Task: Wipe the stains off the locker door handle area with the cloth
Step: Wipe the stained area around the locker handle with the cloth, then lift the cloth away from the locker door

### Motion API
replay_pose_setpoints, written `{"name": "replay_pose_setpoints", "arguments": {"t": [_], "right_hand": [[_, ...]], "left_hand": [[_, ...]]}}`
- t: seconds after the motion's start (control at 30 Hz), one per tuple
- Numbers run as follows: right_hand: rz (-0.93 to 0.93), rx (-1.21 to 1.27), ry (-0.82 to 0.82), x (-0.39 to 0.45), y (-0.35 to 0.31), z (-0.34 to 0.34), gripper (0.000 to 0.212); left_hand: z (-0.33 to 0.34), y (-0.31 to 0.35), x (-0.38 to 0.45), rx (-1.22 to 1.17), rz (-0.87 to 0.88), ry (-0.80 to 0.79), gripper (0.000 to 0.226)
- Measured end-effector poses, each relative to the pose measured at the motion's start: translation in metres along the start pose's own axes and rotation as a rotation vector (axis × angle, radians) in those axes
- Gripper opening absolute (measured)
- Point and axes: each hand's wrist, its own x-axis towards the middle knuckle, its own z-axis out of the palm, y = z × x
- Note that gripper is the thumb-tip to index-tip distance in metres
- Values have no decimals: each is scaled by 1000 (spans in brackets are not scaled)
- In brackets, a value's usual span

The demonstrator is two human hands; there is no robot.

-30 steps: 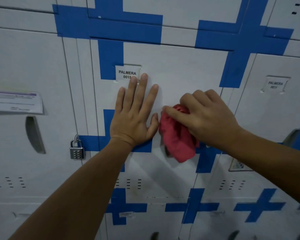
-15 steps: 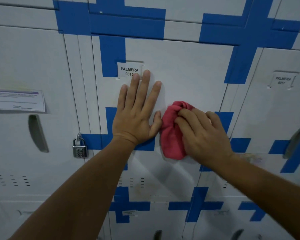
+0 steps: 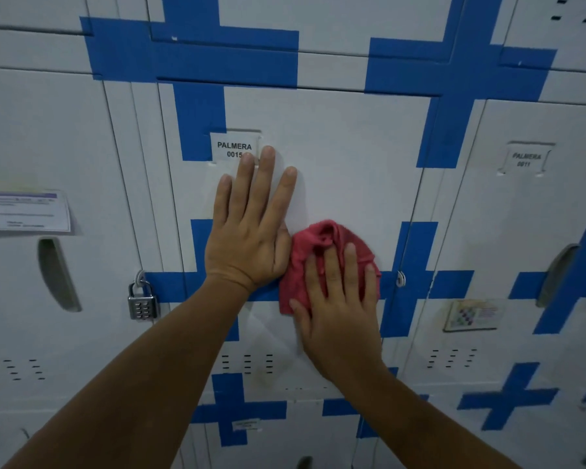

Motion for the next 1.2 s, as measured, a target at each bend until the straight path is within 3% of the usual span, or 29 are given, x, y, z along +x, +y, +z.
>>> {"name": "replay_pose_setpoints", "arguments": {"t": [0.1,0.33,0.67,0.9,1.07,1.13,1.2], "right_hand": [[-22,-42,-85,-15,8,2,71],[155,100,-235,-41,-9,5,76],[301,120,-62,24,2,-31,80],[279,152,-190,-32,-11,0,88],[198,115,-248,-52,0,8,81],[128,116,-243,-51,10,3,80],[68,130,-235,-50,20,0,79]], "left_hand": [[0,0,0,14,-3,-11,77],[0,1,-1,8,-4,-4,76],[0,-1,-1,-14,6,-27,80],[-1,-1,-2,-2,3,-17,80],[-5,-1,-1,3,6,-61,76],[-9,-1,-4,-79,77,-86,72],[-13,8,-17,-192,272,-132,69]]}}
